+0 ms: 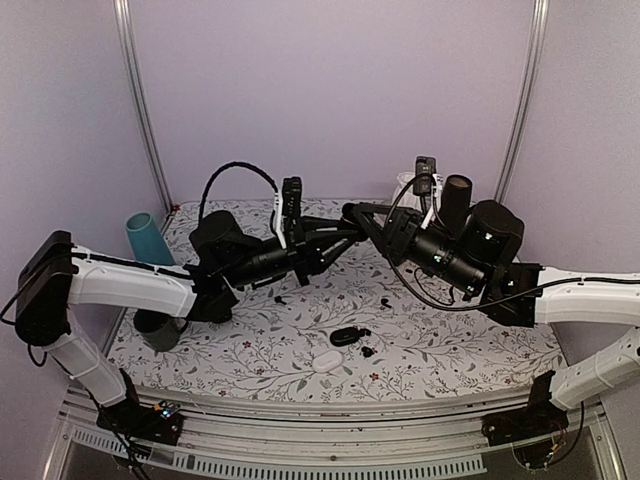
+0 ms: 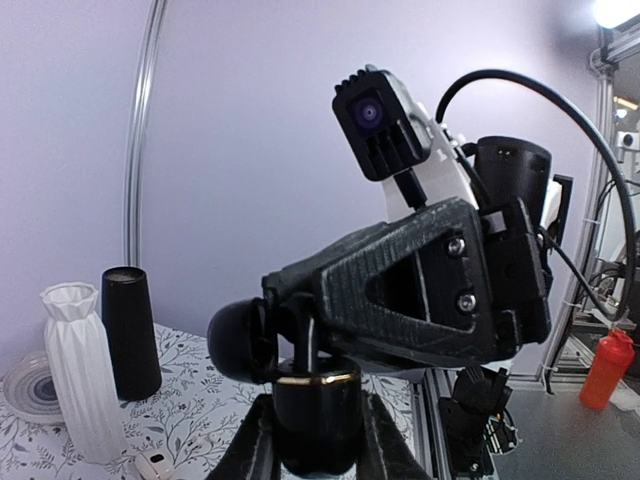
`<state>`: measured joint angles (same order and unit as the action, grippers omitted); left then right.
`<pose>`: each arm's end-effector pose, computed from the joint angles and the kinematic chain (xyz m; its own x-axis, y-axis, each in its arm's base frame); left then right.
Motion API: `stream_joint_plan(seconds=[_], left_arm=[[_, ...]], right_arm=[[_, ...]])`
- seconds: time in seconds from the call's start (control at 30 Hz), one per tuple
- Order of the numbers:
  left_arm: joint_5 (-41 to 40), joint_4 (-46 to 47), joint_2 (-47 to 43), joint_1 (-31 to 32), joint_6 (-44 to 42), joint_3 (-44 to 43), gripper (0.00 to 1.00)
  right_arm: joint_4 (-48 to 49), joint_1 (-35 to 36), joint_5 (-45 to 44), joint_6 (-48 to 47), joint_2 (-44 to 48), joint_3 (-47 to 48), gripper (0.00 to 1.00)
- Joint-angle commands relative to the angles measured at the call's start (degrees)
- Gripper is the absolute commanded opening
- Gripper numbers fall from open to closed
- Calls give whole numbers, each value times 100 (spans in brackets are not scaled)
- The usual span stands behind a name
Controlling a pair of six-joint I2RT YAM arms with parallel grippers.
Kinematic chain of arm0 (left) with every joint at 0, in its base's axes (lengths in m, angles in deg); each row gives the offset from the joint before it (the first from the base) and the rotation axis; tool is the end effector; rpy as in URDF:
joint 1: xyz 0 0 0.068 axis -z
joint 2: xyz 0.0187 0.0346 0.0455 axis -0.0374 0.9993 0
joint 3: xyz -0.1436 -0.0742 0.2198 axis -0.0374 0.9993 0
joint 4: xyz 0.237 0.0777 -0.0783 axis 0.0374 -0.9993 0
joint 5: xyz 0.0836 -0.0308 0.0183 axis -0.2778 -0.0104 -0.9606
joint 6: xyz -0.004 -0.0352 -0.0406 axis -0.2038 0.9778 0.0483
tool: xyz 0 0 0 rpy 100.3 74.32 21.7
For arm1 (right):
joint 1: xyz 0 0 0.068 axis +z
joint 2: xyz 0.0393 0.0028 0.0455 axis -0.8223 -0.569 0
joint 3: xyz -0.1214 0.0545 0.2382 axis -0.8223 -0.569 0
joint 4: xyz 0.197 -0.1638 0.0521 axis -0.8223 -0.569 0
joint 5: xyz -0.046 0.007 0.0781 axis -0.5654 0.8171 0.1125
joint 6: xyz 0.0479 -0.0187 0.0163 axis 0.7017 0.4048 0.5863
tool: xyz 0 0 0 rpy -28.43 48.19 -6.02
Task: Insert the wireless bluetooth earbuds into the charging case
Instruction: Insert the left earbud into the left side groove of the charging case.
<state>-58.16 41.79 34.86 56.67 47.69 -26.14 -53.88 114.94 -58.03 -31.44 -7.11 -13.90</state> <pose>0.1941 -0.2953 0.2949 -0.1087 -0.2977 -0.9485 0.9711 0.1723 -0.1653 0.1508 0.2522 0.3406 -0.3131 0.3767 -0.8718 -0.7658 0.4428 0.4664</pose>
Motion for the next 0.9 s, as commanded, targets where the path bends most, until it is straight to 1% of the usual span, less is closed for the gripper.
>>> stream_joint_plan(seconds=[0.0, 0.4, 0.6, 0.67, 0.77, 0.87], left_arm=[[-134, 699, -377, -11, -98, -235, 0], [158, 378, -259, -18, -183, -376, 0], [64, 430, -290, -26, -193, -294, 0], [29, 461, -319, -37, -201, -265, 0], [-31, 489, -333, -62, -180, -223, 0], [-55, 525, -333, -90, -159, -179, 0]], right_arm=[[-780, 94, 147, 96, -126, -244, 15], [-1081, 96, 448, -56, -397, 98, 16], [-1201, 94, 376, -70, -344, 100, 17], [-1253, 95, 322, -69, -280, 82, 18], [-1302, 94, 278, -92, -191, 84, 27], [-1347, 93, 265, -101, -129, 100, 31]])
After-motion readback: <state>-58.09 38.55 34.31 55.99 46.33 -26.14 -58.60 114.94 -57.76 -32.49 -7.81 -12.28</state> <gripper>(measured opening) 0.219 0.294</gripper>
